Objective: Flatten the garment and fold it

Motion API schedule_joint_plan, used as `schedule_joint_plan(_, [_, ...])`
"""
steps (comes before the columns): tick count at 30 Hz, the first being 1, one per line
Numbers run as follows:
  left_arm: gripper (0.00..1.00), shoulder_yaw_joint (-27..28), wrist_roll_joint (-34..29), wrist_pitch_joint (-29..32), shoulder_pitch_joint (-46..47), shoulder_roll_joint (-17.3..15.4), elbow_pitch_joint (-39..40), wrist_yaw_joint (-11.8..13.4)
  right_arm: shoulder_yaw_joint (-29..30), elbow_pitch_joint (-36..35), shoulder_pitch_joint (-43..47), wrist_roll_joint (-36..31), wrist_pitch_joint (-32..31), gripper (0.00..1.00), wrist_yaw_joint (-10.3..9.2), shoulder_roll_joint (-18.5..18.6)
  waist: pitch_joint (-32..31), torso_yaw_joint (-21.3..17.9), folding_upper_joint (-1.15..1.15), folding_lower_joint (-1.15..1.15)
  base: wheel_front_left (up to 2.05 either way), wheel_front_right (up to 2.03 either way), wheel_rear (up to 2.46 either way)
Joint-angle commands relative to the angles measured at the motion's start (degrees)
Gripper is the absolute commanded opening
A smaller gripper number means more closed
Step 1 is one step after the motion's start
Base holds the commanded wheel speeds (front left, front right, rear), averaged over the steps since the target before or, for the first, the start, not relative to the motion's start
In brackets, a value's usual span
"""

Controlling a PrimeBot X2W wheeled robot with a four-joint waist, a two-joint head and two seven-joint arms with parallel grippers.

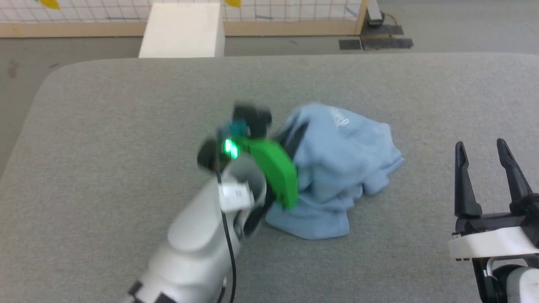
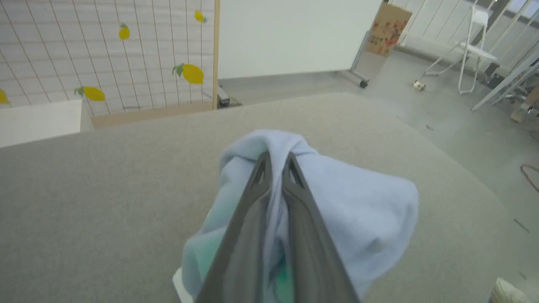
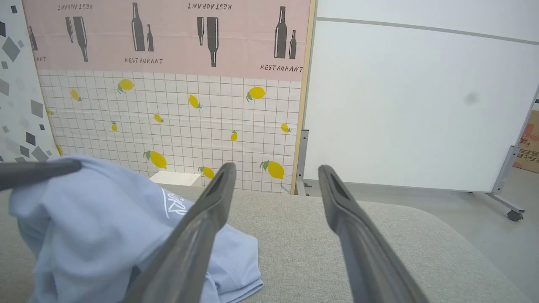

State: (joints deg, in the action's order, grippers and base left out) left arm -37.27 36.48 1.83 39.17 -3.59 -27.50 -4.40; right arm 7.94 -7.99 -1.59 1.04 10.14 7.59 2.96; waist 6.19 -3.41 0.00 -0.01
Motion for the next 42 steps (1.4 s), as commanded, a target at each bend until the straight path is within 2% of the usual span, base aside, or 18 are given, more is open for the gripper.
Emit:
schedule_joint_plan(1, [0.00, -1.00, 0.18, 0.14, -2.03, 0.28, -2.31, 0.27, -0.11, 0.21, -1.05, 0.30, 0.36, 1.00, -0.10, -0.08, 1.53, -1.55, 0.00, 0.01, 0.00, 0.00, 0.00])
schedule_joint_plan(6, [0.00, -3.85, 3.69, 1.49, -5.18, 0.65, -9.53, 0.68, 0.24, 0.61, -1.60, 0.03, 0.30, 1.00, -0.10, -0.08, 2.07, -1.82, 0.00, 0.01, 0.00, 0.00, 0.00])
schedule_joint_plan(7, [0.43, -4.18, 4.55, 1.05, -5.24, 0.66, -9.70, 0.95, 0.38, 0.64, -1.62, -0.05, 0.26, 1.00, -0.10, -0.08, 2.08, -1.70, 0.00, 0.01, 0.00, 0.00, 0.00])
schedule_joint_plan(8, [1.00, -4.60, 5.63, 0.27, -5.09, 0.67, -9.60, 1.30, 0.60, 0.68, -1.59, -0.17, 0.21, 1.00, -0.10, -0.08, 1.95, -1.43, 0.00, 0.01, 0.00, 0.00, 0.00])
schedule_joint_plan(13, [1.00, -4.99, 8.70, -4.91, -2.73, 0.69, -7.48, 3.13, 0.86, 0.55, -1.03, -0.38, -0.25, 1.00, -0.10, -0.08, 0.48, 0.19, 0.00, 0.01, 0.00, 0.00, 0.00])
schedule_joint_plan(17, [1.00, -3.34, 7.60, -11.41, -1.64, 0.16, -3.84, 4.65, 0.73, 0.37, -0.16, -0.26, -0.72, 1.00, -0.10, -0.08, -1.37, 1.58, 0.00, 0.01, 0.00, 0.00, 0.00])
schedule_joint_plan(21, [1.00, -0.35, 4.19, -15.97, -3.91, -3.67, 3.29, 7.69, 0.48, -0.18, 0.97, -0.26, -1.06, 1.00, -0.10, -0.08, -2.87, 2.61, 0.00, 0.01, 0.00, 0.00, 0.00])
schedule_joint_plan(25, [1.00, 4.20, -1.59, -16.76, -10.61, -8.21, 13.99, 12.80, 0.24, -0.44, 2.46, 0.61, -1.44, 1.00, -0.10, -0.08, -3.44, 3.44, 0.00, 0.01, 0.00, 0.00, 0.00])
schedule_joint_plan(27, [1.00, 6.53, -3.95, -16.79, -15.54, -9.33, 19.74, 14.11, 0.18, -0.50, 3.31, 1.14, -1.69, 1.00, -0.10, -0.08, -3.17, 3.80, 0.00, 0.01, 0.00, 0.00, 0.00])
schedule_joint_plan(30, [1.00, 9.57, -7.42, -16.81, -22.67, -10.18, 26.22, 14.96, 0.11, -0.29, 4.33, 1.40, -1.78, 1.00, -0.10, -0.08, -2.47, 4.18, 0.00, 0.01, 0.00, 0.00, 0.00])
schedule_joint_plan(34, [1.00, 14.09, -12.33, -16.81, -31.98, -8.92, 32.75, 14.91, -0.23, 0.76, 5.57, 1.76, -1.75, 1.00, -0.10, -0.08, -1.71, 4.40, 0.00, 0.01, 0.00, 0.00, 0.00])
schedule_joint_plan(37, [1.00, 16.38, -16.09, -16.82, -38.00, -7.95, 33.70, 14.45, -0.28, 1.88, 6.22, 2.38, -1.51, 1.00, -0.10, -0.08, -1.31, 4.83, 0.00, 0.01, 0.00, 0.00, 0.00])
schedule_joint_plan(42, [1.00, 17.70, -19.14, -16.82, -41.59, -6.36, 32.57, 12.46, 0.76, 3.10, 5.47, 3.41, -1.80, 1.00, -0.10, -0.08, -0.91, 5.77, 0.00, 0.01, 0.00, 0.00, 0.00])
